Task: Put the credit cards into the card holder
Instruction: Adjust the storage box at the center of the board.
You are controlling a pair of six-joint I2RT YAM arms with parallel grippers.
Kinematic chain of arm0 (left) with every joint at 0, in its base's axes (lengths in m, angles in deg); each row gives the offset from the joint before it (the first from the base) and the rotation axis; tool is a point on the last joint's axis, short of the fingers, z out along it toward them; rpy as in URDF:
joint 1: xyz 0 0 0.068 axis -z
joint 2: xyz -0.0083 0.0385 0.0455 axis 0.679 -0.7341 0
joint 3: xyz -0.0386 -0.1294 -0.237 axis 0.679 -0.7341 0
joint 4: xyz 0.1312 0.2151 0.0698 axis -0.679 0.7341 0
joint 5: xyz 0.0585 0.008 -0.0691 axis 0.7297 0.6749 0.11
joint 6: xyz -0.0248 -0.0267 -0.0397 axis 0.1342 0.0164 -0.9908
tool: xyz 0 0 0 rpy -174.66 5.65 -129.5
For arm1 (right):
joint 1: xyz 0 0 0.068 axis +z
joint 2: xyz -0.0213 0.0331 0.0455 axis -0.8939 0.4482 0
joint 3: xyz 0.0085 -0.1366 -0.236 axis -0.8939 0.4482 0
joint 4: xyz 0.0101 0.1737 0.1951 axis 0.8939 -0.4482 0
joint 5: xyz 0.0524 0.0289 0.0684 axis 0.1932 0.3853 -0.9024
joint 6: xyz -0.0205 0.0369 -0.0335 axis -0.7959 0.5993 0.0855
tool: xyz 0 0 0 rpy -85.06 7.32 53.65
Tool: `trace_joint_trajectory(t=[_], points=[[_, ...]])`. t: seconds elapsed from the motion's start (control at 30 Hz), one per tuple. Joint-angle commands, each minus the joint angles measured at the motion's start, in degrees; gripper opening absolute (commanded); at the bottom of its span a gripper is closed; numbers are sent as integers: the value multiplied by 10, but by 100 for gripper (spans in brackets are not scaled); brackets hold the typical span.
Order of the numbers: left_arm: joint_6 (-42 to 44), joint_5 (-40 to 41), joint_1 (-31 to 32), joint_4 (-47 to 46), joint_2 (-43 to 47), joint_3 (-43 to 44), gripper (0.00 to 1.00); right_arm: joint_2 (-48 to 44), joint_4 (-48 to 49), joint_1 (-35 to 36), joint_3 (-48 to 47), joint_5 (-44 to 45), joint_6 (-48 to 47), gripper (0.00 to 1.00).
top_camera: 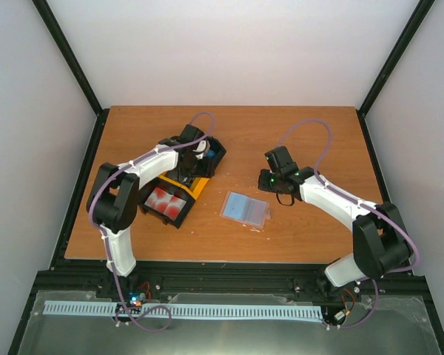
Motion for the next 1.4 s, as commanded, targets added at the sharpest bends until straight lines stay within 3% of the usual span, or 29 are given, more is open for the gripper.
trace_joint_trajectory(t=[0.0, 0.2, 0.5, 0.83, 1.13, 1.37], points=[[37, -22, 2, 5, -17, 11, 64, 8, 12, -9, 2, -3, -16, 30], [32, -35, 2, 18, -19, -10, 62, 15, 9, -14, -2, -11, -26, 30], [-9, -52, 2, 53, 75, -120, 63, 32, 14, -16, -6, -29, -29, 30], [-61, 57, -8, 94, 119, -144, 64, 58, 21, -16, -19, -52, -29, 30], [-14, 17, -109, 57, 90, -100, 68, 69, 49, -17, -11, -104, -44, 30], [64, -9, -133, 57, 40, -69, 70, 66, 66, -4, -3, -141, -93, 30]])
